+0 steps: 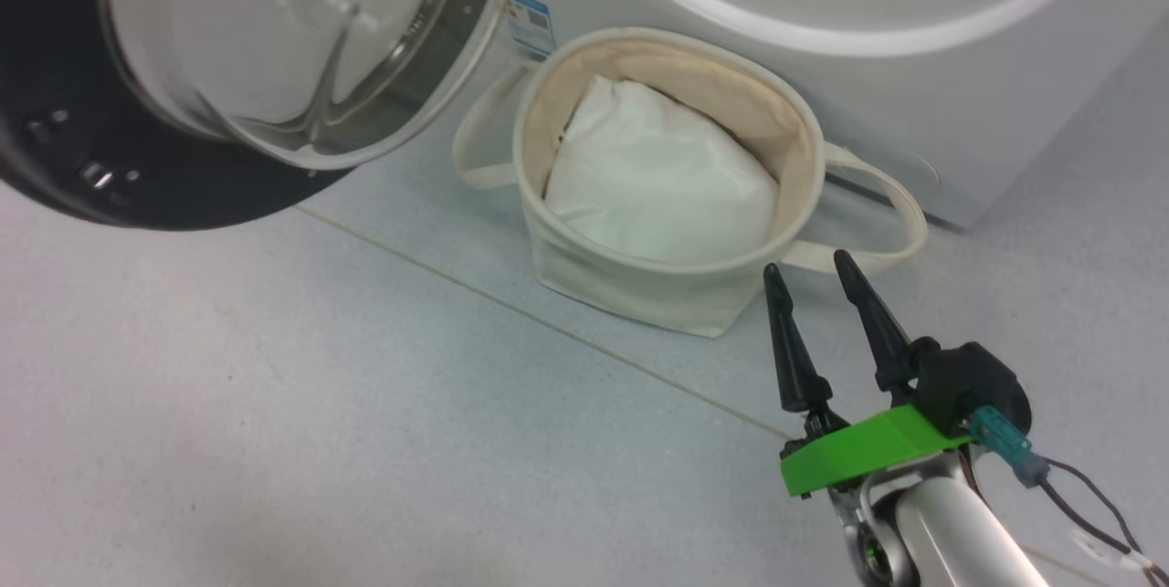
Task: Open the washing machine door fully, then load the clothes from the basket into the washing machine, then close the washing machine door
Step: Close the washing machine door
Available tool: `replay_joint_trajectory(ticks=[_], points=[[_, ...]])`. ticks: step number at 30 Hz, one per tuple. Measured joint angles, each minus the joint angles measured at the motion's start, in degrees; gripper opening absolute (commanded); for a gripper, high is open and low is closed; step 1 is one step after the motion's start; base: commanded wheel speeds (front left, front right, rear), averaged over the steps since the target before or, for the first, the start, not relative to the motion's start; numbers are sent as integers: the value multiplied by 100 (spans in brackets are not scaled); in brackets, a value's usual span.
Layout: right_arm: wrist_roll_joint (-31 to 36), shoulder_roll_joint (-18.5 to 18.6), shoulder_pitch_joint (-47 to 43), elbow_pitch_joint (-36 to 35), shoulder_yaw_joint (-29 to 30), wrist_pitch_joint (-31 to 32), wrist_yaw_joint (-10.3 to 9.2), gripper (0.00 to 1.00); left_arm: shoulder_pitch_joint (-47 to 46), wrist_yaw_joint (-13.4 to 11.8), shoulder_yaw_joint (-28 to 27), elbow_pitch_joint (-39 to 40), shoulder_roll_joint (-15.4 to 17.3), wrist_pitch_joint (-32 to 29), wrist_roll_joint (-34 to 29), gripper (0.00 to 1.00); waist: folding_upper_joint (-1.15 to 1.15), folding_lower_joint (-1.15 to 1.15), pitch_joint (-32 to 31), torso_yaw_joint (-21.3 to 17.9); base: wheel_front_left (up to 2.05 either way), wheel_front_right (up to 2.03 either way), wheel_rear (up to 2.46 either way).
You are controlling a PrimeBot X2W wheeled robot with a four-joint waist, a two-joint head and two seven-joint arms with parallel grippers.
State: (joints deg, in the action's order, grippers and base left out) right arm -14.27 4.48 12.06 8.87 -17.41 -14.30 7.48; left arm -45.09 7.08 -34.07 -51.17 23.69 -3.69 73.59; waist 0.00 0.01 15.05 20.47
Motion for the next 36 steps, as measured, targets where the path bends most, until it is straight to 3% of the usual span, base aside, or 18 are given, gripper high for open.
replay_joint_trajectory(ticks=[8,15,36], points=[[0,126,80,31,-12,0,0,100,-506,0,13,-479,246,-156,232,0,0,0,285,-325,0,0,0],[10,196,170,34,-7,0,0,100,-673,0,345,-760,294,-573,247,0,0,0,431,-498,0,0,0],[8,241,149,33,-54,0,0,100,-422,0,505,-341,292,-1973,1034,0,0,-2,346,-668,0,0,0]])
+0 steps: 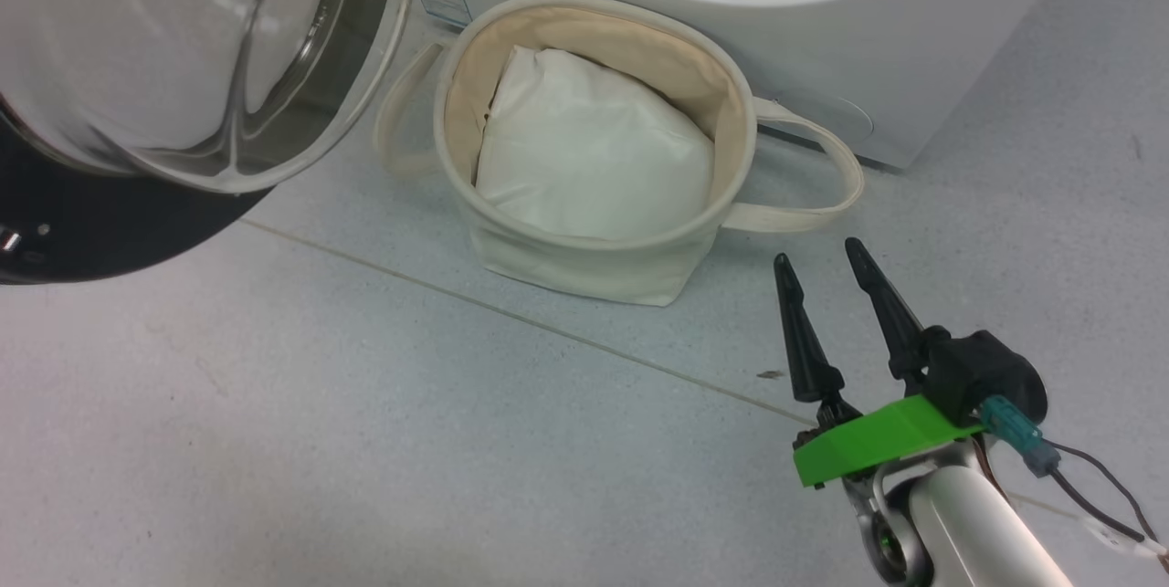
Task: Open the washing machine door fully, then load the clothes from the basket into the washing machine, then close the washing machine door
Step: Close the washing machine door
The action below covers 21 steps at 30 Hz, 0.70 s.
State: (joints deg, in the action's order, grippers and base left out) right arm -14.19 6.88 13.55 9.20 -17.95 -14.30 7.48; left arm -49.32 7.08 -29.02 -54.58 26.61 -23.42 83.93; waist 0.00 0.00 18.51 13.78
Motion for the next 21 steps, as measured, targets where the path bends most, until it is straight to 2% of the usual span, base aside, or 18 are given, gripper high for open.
replay_joint_trajectory(ticks=[14,21], points=[[-55,-129,-147,48,-27,0,0,100,405,0,616,657,-328,-1689,247,0,0,0,-340,129,0,0,0],[-63,-208,-241,48,27,0,0,100,765,0,921,1192,-417,-1974,168,0,0,0,-559,180,0,0,0]])
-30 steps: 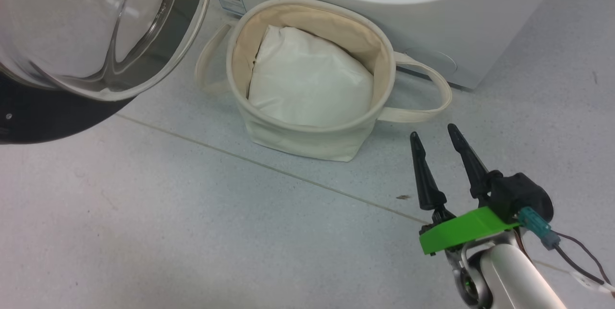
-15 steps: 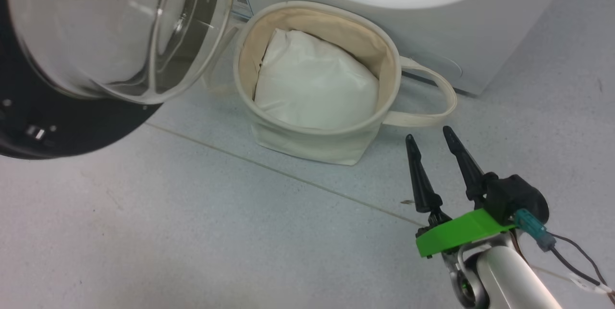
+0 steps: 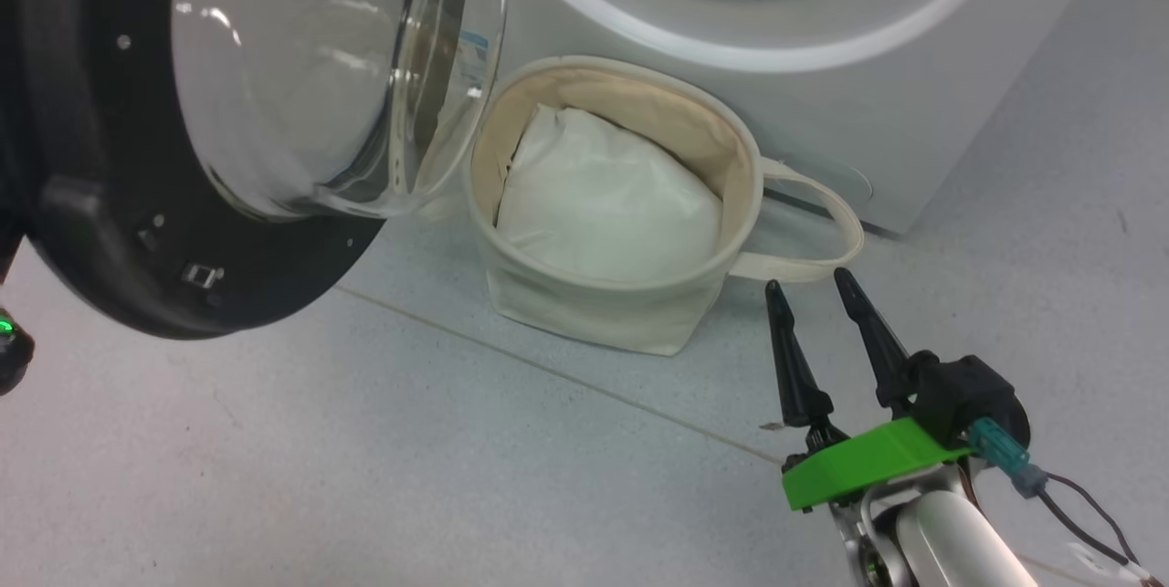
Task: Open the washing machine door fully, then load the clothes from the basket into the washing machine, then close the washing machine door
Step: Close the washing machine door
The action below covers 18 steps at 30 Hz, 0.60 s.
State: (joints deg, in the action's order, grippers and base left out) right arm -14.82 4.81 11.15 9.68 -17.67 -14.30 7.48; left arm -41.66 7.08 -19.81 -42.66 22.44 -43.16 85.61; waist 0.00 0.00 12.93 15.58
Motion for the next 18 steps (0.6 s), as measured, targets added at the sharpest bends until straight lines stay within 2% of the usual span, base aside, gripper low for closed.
replay_joint_trajectory(ticks=[7,18], points=[[0,-76,-18,-115,81,0,0,100,324,0,158,809,-130,-113,-33,0,0,0,-111,-35,0,0,0],[-99,-102,-39,-136,263,0,0,100,578,0,662,1445,-549,-594,-8,0,0,1,-144,-326,0,0,0]])
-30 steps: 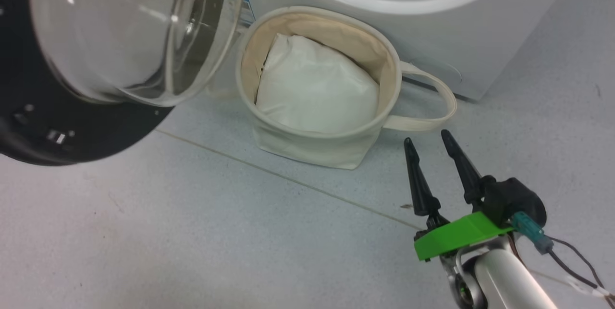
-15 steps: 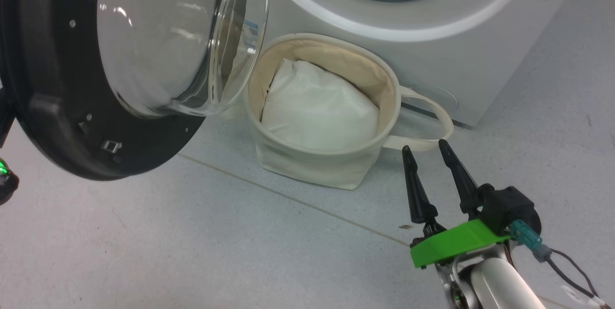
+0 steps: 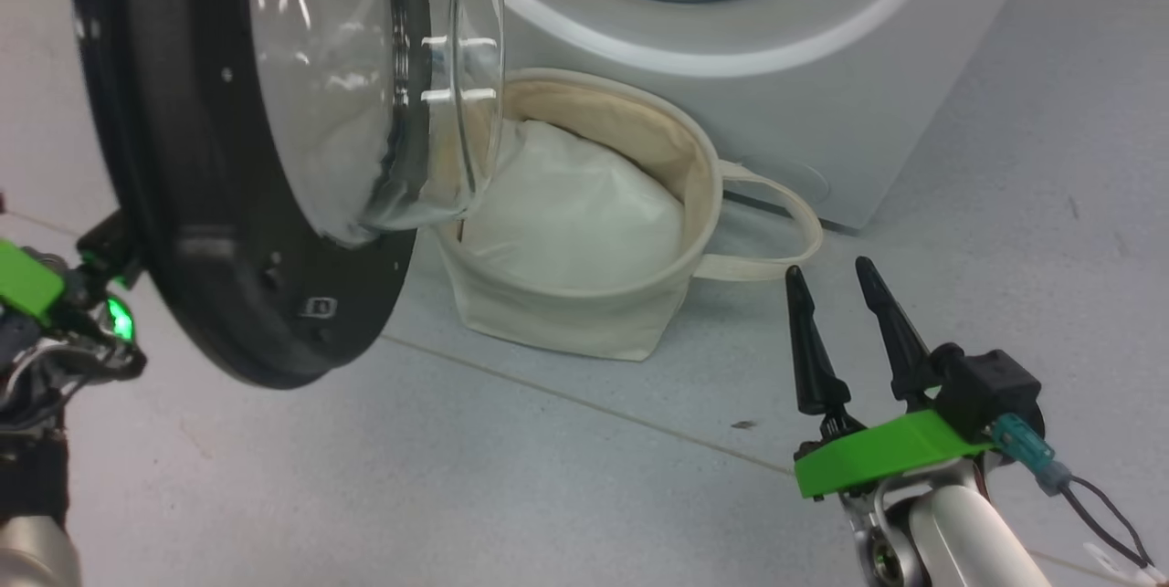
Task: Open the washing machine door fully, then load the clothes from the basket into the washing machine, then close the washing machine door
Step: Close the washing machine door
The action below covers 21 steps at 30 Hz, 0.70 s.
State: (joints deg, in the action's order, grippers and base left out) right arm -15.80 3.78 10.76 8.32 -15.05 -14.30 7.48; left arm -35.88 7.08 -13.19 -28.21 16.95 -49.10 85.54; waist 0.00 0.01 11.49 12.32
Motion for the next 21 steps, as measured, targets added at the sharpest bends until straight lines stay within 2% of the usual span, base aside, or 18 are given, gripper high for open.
replay_joint_trajectory(ticks=[7,12,16,21], points=[[-185,-19,-75,-62,41,0,0,100,269,-2,346,664,-334,-216,55,0,0,-1,-130,-236,0,0,0],[-193,-24,-75,-86,110,0,0,100,403,-1,634,1127,-755,-226,93,0,0,-1,-165,-431,0,0,0],[-194,-25,-75,-116,148,0,0,100,409,0,889,1168,-1035,-97,-14,0,0,-1,-164,-608,0,0,0],[-234,-26,-71,-183,214,0,0,100,313,0,1006,972,-1163,271,-140,0,0,-1,-104,-895,0,0,0]])
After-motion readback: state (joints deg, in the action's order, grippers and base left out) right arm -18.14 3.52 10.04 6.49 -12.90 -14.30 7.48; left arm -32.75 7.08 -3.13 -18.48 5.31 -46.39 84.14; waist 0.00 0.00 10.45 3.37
